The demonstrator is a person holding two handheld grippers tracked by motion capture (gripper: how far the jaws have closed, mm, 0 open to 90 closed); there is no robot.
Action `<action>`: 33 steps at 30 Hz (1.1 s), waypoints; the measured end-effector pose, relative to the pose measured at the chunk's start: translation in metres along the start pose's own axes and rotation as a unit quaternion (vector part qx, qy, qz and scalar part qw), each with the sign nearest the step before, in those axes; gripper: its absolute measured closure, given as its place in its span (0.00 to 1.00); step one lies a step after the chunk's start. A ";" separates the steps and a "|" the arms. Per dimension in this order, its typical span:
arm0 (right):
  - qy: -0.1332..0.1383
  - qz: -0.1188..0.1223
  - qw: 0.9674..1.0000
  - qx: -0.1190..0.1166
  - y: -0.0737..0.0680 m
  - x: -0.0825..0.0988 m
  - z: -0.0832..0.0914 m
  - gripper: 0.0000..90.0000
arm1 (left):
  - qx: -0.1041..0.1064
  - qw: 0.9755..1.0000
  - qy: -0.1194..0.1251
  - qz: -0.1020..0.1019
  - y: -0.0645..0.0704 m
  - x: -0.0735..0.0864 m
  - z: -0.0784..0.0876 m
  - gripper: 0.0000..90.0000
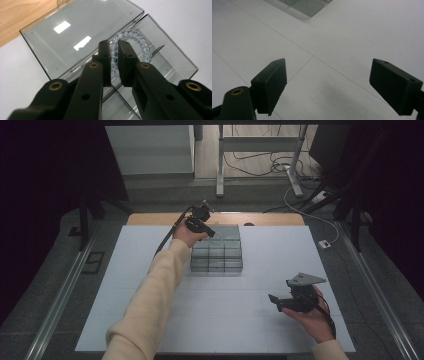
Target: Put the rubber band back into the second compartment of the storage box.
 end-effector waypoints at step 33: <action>-0.004 0.002 1.000 0.001 0.001 0.001 -0.001 0.16 | -0.009 1.000 -0.021 0.003 0.002 0.015 -0.035 0.91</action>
Point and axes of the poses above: each handheld gripper's, and its own axes: z roughly backward along the jaws, x roughly out of its underside, y roughly to its right, the point moved 4 cm from there along -z, roughly forward along the jaws
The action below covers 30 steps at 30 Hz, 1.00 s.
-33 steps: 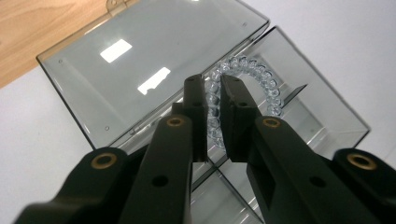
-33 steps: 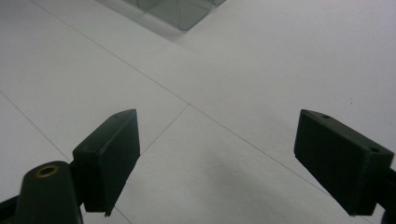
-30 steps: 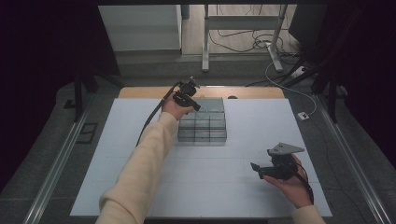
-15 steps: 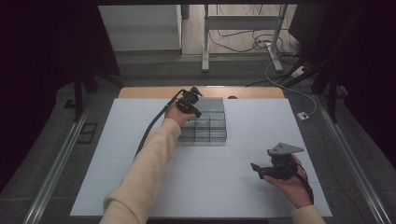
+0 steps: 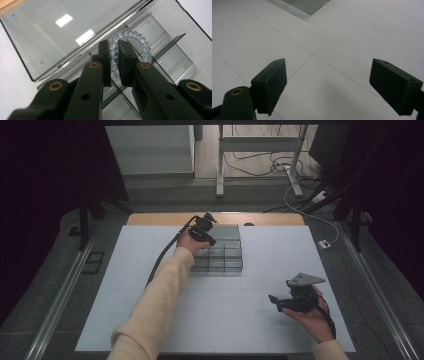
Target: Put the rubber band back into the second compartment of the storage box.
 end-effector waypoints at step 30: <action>-0.001 0.000 1.000 0.001 0.000 0.000 0.001 0.16 | 0.042 0.999 -0.017 -0.008 0.003 0.003 0.003 0.41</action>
Point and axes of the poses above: each handheld gripper's, and its own axes: z roughly backward along the jaws, x roughly out of its underside, y roughly to its right, the point moved 4 cm from there along -z, roughly forward along the jaws
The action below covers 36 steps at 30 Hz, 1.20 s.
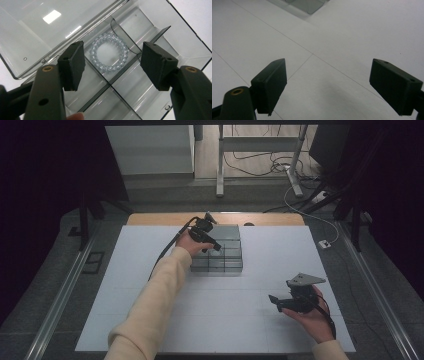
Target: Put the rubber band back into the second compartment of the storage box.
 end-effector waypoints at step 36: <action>-0.002 0.001 1.000 0.000 -0.001 0.000 0.000 0.16 | -0.016 0.999 0.039 -0.028 0.011 -0.004 0.066 0.37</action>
Point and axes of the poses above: each handheld gripper's, and its own axes: z roughly backward along the jaws, x roughly out of its underside, y roughly to its right, the point moved 4 cm from there along -z, roughly forward along the jaws
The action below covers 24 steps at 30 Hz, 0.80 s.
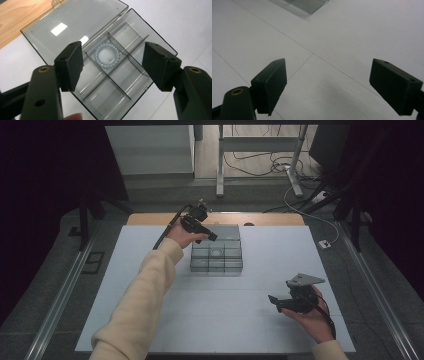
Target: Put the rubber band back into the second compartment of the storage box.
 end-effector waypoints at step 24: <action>0.000 -0.001 1.000 0.002 -0.002 -0.001 0.000 0.16 | -0.015 1.000 0.014 -0.005 0.010 0.096 0.048 0.37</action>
Point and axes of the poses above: each handheld gripper's, and its own axes: z roughly backward along the jaws, x roughly out of its underside, y roughly to its right, the point moved 4 cm from there along -z, roughly forward along the jaws
